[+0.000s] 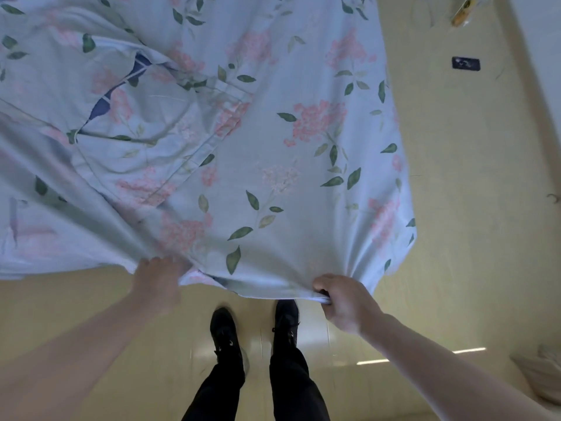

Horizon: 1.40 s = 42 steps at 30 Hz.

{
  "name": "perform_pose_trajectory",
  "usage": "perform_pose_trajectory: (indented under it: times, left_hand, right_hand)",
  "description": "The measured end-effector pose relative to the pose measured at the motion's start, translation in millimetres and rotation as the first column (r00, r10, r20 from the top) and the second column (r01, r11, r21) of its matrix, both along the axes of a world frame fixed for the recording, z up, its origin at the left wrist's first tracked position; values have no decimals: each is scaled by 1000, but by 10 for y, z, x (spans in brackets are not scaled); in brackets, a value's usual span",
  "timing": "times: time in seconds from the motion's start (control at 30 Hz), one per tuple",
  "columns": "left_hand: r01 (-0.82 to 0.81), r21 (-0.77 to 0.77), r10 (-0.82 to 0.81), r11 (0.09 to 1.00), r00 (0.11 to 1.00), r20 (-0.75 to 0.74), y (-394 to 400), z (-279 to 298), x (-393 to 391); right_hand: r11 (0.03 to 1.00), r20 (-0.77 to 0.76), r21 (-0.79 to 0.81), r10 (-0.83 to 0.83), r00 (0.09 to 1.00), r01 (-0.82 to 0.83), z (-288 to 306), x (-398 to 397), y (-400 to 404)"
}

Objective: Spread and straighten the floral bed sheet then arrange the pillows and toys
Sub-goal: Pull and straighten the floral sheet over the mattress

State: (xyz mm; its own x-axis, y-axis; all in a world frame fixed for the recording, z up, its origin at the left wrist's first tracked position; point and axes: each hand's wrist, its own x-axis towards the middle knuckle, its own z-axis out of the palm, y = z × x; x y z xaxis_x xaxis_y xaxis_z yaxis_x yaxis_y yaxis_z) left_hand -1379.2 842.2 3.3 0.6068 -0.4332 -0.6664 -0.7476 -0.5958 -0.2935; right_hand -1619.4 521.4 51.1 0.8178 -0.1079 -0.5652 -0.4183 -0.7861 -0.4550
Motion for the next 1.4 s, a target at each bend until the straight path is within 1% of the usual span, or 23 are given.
perform_pose_trajectory:
  times: [0.03, 0.1, 0.17, 0.2, 0.27, 0.33, 0.4, 0.47, 0.6, 0.73, 0.87, 0.97, 1.03, 1.07, 1.13, 1.2, 1.27, 1.33, 1.37, 1.4]
  left_hand:
    - [-13, -90, 9, 996, 999, -40, -196, -27, -119]
    - [-46, -263, 2, 964, 986, -165, -576, -65, -389]
    - [-55, -360, -42, 931, 966, -256, -912, -83, -655]
    - [-52, -405, -58, 913, 966, -253, -1066, -92, -769]
    - [-61, -497, -47, 866, 978, -202, -1272, -92, -918]
    - [-75, -585, -21, 807, 988, -155, -1373, -92, -971]
    - [-108, -642, -6, 759, 985, -174, -1345, -78, -986]
    - [-127, -660, -28, 740, 975, -220, -1264, -35, -1011]
    - [-80, -681, -148, 728, 951, -270, -1086, 81, -1085]
    - [-111, -737, -131, 667, 956, -262, -1046, 203, -1070]
    - [-105, -761, -131, 640, 961, -243, -982, 266, -1021]
    - [-109, -767, -118, 632, 965, -235, -882, 284, -994]
    - [-114, -757, -115, 644, 963, -243, -815, 283, -1001]
    - [-107, -744, -119, 660, 962, -244, -795, 271, -1002]
    - [-90, -703, -122, 705, 962, -245, -781, 228, -1033]
    - [-64, -644, -118, 762, 965, -235, -792, 166, -1053]
    - [-55, -596, -106, 801, 967, -232, -800, 109, -1083]
    - [-62, -573, -103, 817, 963, -250, -827, 80, -1094]
    - [-65, -569, -104, 820, 960, -260, -854, 71, -1097]
    - [-68, -565, -106, 822, 957, -270, -886, 64, -1099]
  right_hand:
    - [1000, 20, 22, -17, 1000, 17, 3, 25, -15]
    - [998, 52, 56, -43, 998, 40, 16, 50, -54]
    - [995, 77, 82, -56, 995, 50, 32, 49, -91]
    - [995, 87, 89, -61, 994, 53, 39, 34, -121]
    - [994, 101, 92, -72, 992, 63, 52, -6, -178]
    - [996, 102, 57, -79, 992, 73, 54, -89, -261]
    - [997, 86, -1, -78, 993, 78, 38, -199, -330]
    - [992, 58, -76, -94, 994, 99, -6, -305, -419]
    - [962, 25, -220, -161, 987, 162, -180, -331, -593]
    - [919, 8, -315, -248, 969, 238, -416, -208, -678]
    - [812, 41, -390, -455, 889, 434, -566, -229, -926]
    - [764, 26, -479, -479, 877, 432, -565, -367, -1213]
    - [765, 17, -486, -475, 880, 423, -506, -527, -1390]
    - [776, 24, -479, -456, 890, 411, -474, -626, -1469]
    - [814, 40, -475, -361, 932, 335, -399, -869, -1570]
    - [853, 55, -475, -216, 975, 216, -335, -1105, -1622]
    - [877, 53, -475, -54, 997, 73, -275, -1258, -1697]
    - [870, 11, -493, 34, 999, -24, -222, -1267, -1797]
    - [862, -53, -502, 48, 997, -68, -206, -1225, -1835]
    - [858, -127, -507, 22, 992, -84, -219, -1172, -1846]
